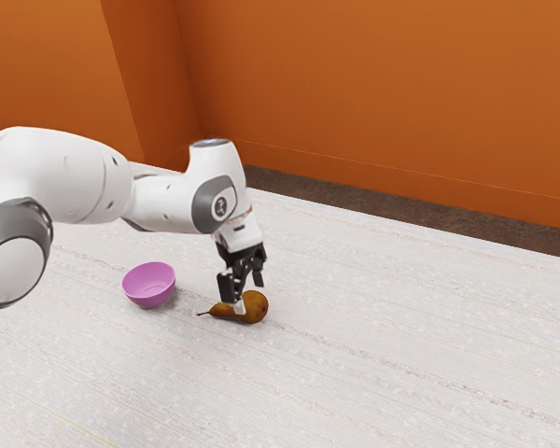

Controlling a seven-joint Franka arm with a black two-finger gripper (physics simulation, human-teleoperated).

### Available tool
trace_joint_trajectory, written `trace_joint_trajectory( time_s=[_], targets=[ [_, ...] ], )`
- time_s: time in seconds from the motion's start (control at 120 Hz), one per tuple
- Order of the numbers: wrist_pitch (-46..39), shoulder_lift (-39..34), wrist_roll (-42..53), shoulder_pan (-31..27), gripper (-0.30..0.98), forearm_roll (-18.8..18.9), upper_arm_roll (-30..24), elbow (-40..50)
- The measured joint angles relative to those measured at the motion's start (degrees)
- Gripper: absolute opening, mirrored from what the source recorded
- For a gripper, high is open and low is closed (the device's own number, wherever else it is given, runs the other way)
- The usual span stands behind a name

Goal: Place the pear in the bowl.

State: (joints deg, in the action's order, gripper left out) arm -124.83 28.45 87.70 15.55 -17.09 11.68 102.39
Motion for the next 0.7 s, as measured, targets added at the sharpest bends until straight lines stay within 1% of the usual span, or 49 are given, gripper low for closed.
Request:
trace_joint_trajectory(
  time_s=[0.608,0.658,0.7],
  targets=[
    [-0.54,2.36,-0.66,-0.08,0.69,-1.10,0.43,0.29],
    [-0.56,2.37,-0.70,-0.08,0.67,-1.23,0.44,0.29],
    [-0.57,2.37,-0.78,-0.08,0.62,-1.30,0.44,0.29]
  ],
)
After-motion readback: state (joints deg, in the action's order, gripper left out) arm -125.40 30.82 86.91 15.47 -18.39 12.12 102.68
